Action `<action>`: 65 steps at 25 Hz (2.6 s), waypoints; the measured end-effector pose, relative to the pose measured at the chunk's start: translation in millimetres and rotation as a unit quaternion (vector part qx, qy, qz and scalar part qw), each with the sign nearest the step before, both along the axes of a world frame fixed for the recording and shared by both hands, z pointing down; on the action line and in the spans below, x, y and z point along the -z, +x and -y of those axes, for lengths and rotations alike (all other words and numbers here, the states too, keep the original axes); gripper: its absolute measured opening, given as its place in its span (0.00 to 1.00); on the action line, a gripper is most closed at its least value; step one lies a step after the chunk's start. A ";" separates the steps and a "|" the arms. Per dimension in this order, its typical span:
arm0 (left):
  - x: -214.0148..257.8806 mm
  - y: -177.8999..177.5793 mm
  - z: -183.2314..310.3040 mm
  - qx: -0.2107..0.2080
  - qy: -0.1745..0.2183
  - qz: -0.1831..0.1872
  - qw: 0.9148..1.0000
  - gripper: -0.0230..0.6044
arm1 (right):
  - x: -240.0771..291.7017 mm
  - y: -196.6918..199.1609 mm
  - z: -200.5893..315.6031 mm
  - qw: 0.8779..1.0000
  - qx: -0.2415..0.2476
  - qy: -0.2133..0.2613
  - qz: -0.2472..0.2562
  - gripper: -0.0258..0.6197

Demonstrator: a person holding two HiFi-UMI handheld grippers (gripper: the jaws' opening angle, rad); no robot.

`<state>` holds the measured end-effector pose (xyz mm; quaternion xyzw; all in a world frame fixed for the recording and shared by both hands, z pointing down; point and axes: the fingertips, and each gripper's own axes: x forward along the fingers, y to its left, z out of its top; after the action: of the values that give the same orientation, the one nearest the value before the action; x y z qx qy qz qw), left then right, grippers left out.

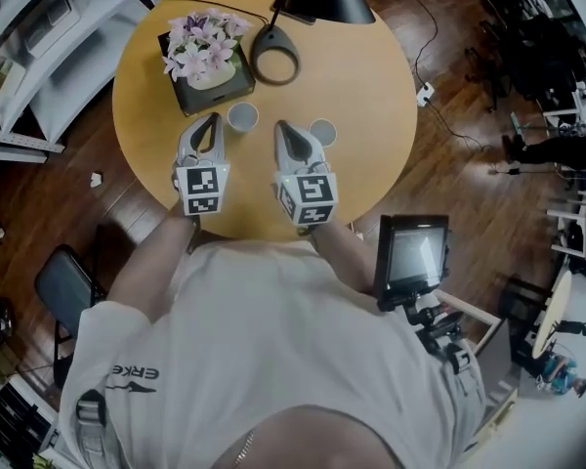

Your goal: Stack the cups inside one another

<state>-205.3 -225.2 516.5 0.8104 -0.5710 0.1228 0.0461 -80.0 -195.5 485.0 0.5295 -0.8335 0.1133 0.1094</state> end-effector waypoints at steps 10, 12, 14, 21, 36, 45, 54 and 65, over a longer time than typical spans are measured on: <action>-9.7 -27.7 -0.3 -0.005 -0.015 -0.015 1.000 0.04 | -11.9 -24.0 0.3 1.000 -0.022 -0.016 -0.012 0.06; -13.6 -27.0 -0.3 -0.008 -0.021 -0.014 1.000 0.04 | -16.3 -23.3 3.1 0.999 -0.027 -0.020 -0.009 0.06; -19.1 -26.4 -0.1 -0.013 -0.025 -0.011 1.000 0.04 | -23.9 -23.5 5.6 0.999 -0.029 -0.027 -0.005 0.06; -54.2 -29.7 -2.0 -0.008 -0.068 -0.001 0.998 0.04 | -71.5 -30.8 7.9 0.997 -0.007 -0.078 -0.004 0.24; -115.6 -34.5 3.3 -0.013 -0.127 0.015 0.992 0.04 | -184.0 -58.2 32.9 0.980 0.047 -0.177 -0.073 0.68; -124.2 -36.6 2.8 -0.017 -0.136 0.015 0.991 0.04 | -202.8 -68.4 50.9 0.978 0.034 -0.184 -0.092 0.63; -119.6 -36.4 5.1 -0.023 -0.128 0.024 0.991 0.04 | -200.8 -68.1 57.2 0.981 0.014 -0.177 -0.077 0.52; -81.4 -18.9 21.8 -0.041 -0.083 0.024 0.995 0.04 | -142.7 -49.5 65.6 0.990 -0.014 -0.119 -0.068 0.52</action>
<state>-224.1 -247.0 597.9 0.8232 -0.5262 0.1912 0.0941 -129.5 -261.1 627.7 0.5307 -0.7972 0.1772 0.2268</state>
